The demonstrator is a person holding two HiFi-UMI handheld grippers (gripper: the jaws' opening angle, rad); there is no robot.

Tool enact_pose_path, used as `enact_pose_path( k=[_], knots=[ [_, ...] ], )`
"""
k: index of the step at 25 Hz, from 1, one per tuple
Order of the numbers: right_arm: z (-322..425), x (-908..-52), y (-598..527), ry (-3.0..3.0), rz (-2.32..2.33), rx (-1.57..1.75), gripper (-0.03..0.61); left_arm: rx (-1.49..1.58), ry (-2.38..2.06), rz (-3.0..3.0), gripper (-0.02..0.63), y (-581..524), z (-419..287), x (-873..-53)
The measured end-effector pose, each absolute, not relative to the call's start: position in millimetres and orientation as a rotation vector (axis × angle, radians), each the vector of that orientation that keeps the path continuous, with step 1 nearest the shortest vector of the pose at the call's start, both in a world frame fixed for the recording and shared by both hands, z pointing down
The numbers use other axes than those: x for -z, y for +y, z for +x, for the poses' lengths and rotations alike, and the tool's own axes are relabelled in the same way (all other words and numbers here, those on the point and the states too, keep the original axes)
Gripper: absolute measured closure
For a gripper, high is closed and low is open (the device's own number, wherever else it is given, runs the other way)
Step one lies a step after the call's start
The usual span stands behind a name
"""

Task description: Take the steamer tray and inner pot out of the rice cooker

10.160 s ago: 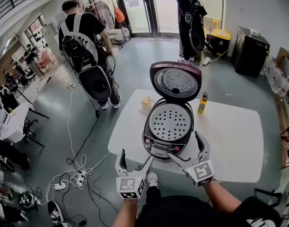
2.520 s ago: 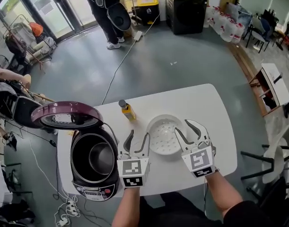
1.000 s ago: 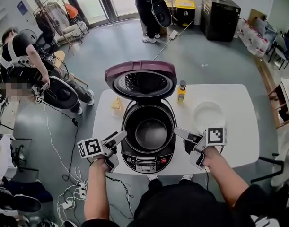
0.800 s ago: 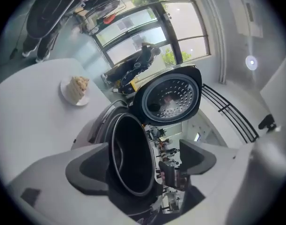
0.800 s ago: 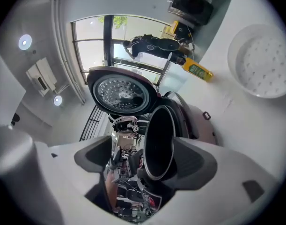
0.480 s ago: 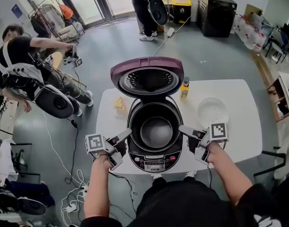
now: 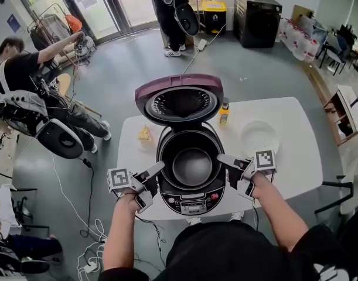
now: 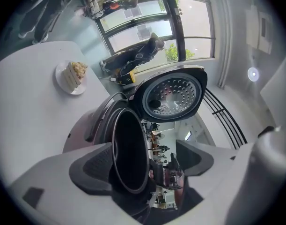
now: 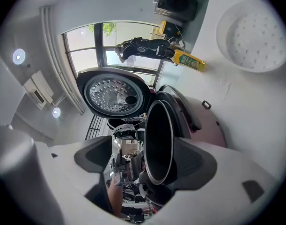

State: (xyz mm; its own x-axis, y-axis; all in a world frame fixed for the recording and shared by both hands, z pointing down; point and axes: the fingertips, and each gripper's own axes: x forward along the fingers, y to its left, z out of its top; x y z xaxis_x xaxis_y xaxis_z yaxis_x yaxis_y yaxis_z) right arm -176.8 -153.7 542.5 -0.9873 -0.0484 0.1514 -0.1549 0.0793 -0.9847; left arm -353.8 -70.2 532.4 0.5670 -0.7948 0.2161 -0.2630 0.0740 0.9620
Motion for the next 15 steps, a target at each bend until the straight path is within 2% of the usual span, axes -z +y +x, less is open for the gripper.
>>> enact_pose_path(
  k=[4, 7, 15],
  knots=[
    [-178.8, -543.0, -156.1, -2.247, 0.206, -2.063, 0.167, 0.499, -0.948, 1.487, 0.202, -70.9, -354.0, -534.4],
    [-179.5, -549.9, -157.6, -2.237, 0.235, -2.028, 0.206, 0.459, -0.983, 1.487, 0.253, -70.3, -356.7, -542.1],
    [-170.7, -574.7, -159.4, -2.151, 0.374, -1.961, 0.5, 0.291, -1.11, 1.45, 0.486, -62.5, -371.7, -567.6]
  ],
)
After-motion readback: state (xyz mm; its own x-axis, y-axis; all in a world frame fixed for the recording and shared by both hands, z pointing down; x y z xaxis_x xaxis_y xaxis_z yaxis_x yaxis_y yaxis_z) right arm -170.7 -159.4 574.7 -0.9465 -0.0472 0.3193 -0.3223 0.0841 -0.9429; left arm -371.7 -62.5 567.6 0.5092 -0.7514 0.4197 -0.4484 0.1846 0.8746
